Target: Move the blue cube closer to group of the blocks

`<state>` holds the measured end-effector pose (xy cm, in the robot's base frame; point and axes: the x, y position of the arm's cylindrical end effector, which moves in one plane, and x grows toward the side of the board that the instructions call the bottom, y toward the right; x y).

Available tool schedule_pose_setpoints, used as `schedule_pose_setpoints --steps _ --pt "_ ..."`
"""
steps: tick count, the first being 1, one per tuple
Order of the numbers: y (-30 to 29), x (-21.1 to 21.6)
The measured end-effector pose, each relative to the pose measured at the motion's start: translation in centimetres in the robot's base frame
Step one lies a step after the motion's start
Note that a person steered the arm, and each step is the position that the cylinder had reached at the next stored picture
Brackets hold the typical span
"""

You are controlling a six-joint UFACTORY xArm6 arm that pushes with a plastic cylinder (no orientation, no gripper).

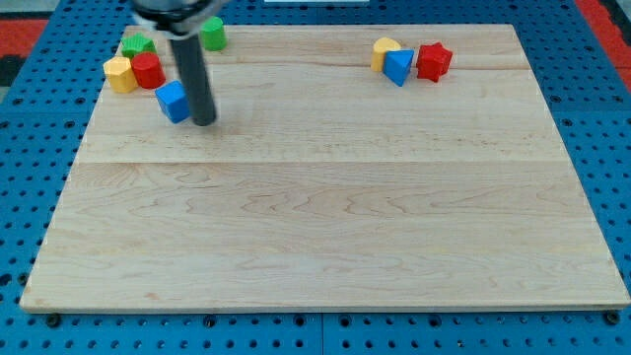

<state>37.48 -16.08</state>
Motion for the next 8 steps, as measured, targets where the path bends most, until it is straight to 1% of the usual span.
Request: schedule_pose_setpoints --steps 1,2,3,5,6,8 --pt "-2.0 2.3" --pt "-7.4 0.7" --pt "-3.9 -2.5" --pt "14.2 -5.8" --pt "17.5 -4.9" --pt "19.7 -4.6"
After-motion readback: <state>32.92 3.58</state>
